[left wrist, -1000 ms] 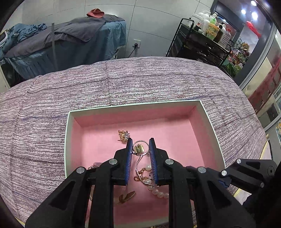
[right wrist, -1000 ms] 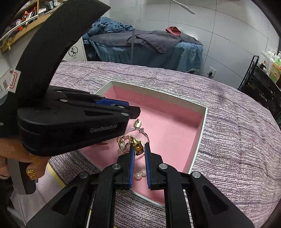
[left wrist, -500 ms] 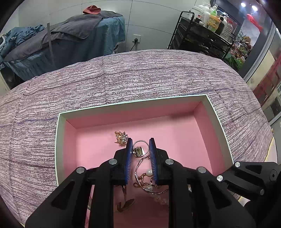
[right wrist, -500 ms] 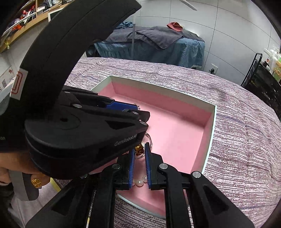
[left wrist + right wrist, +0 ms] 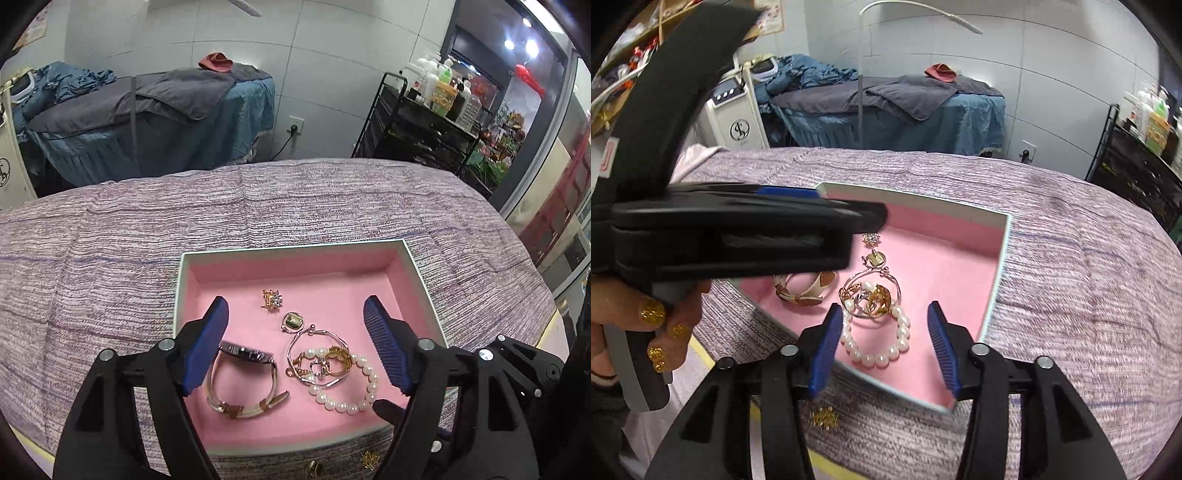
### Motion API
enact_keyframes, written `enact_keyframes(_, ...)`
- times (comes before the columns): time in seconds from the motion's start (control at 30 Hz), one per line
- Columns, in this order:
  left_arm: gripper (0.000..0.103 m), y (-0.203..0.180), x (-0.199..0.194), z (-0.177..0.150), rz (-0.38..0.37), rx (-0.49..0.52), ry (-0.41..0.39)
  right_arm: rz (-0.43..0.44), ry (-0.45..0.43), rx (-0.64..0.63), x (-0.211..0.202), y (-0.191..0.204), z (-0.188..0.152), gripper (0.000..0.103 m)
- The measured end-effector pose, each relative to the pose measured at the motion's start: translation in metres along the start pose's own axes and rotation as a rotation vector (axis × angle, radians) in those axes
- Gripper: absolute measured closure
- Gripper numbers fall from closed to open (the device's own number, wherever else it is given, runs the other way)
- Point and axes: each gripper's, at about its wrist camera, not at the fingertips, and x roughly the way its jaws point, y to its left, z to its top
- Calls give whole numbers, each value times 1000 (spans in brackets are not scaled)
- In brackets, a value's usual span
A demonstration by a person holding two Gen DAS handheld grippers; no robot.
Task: Organize jewelry
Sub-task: 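Withdraw both tools from the box toward the remaining gold pieces, then grasp a gold flower charm with the right tool while the left tool grasps a gold ring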
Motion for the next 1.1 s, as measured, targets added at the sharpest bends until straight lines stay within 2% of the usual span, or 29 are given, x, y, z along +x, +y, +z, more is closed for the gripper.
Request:
enact_keyframes(0.13,18,0,-29,-26,22,9,-51,7,-19,26,-19,-4,-14,50)
enact_keyframes(0.2,17,-2,-36,-39,40,30,-56,17,-27,26,-27,-3,-22,50)
enact_keyframes(0.27,17,1,-43,-55,70,35,-57,-13,-43,5,-35,1,-28,49)
enact_keyframes(0.3,17,3,-45,-62,84,31,-55,-32,-50,-8,-40,4,-32,49)
enact_keyframes(0.43,17,19,-54,-88,105,-9,-47,-20,-60,-21,-46,6,-39,48)
enact_keyframes(0.57,17,28,-61,-111,131,-15,-37,-6,-33,-16,-45,9,-51,48)
enact_keyframes(0.77,17,22,-68,-138,170,37,-27,2,11,-27,-37,20,-61,48)
enact_keyframes(1.1,17,18,-69,-159,208,58,-4,-23,115,-104,-10,36,-68,49)
